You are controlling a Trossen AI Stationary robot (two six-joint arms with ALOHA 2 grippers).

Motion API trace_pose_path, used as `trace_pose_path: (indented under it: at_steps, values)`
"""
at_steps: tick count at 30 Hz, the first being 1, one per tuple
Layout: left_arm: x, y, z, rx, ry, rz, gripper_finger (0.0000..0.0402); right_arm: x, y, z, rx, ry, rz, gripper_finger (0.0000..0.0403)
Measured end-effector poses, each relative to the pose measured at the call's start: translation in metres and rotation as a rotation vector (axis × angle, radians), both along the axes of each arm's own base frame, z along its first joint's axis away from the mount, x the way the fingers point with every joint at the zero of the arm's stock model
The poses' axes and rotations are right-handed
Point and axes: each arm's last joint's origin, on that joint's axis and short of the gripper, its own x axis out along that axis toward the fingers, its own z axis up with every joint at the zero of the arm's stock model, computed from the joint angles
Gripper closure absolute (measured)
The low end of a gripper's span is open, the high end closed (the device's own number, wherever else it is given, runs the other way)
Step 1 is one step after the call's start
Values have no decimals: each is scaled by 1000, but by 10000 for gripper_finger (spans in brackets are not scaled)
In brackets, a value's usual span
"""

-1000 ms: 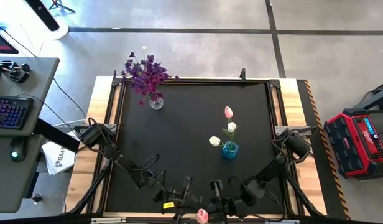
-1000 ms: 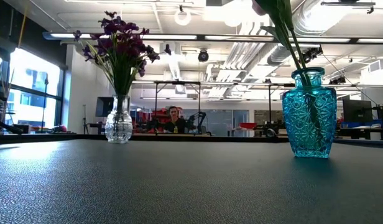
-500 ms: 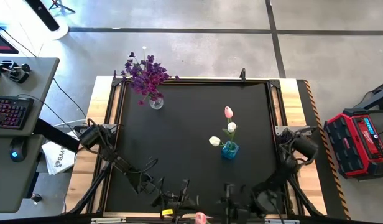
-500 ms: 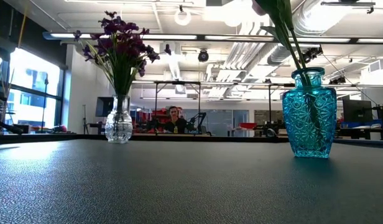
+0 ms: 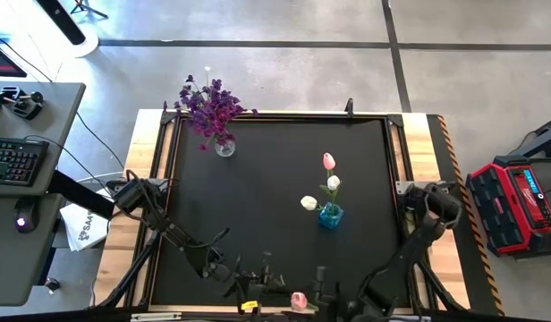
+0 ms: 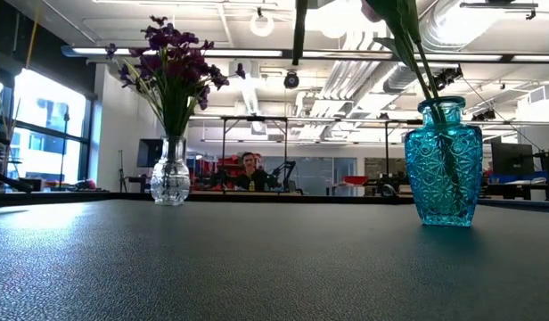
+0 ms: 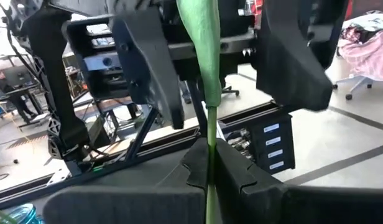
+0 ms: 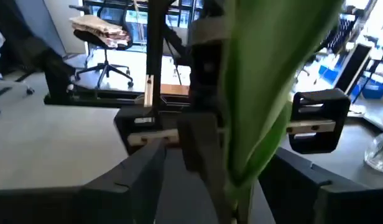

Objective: Sort flowers into vase by color
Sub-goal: Put the pink flower into the transparent blue vase

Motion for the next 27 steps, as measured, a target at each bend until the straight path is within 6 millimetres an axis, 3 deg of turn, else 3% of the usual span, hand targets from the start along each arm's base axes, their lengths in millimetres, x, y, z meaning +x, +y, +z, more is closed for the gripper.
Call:
trace_pose_path:
  at_steps: [5, 14, 20, 24, 27]
  values:
    - [-1, -2, 0, 2, 4, -2, 401, 3, 0, 13, 26, 0, 2, 228]
    - [-1, -1, -1, -41, 20, -4, 401, -5, 5, 15, 2, -16, -36, 392]
    - [0, 0, -4, -43, 53, 20, 384, -25, 13, 22, 54, -60, -124, 397]
    - [-1, 2, -13, -18, 125, 73, 340, -42, 10, 39, 196, -50, -88, 398]
    - [-3, 5, -15, -3, 171, 125, 303, -52, 1, 39, 271, 43, -65, 401]
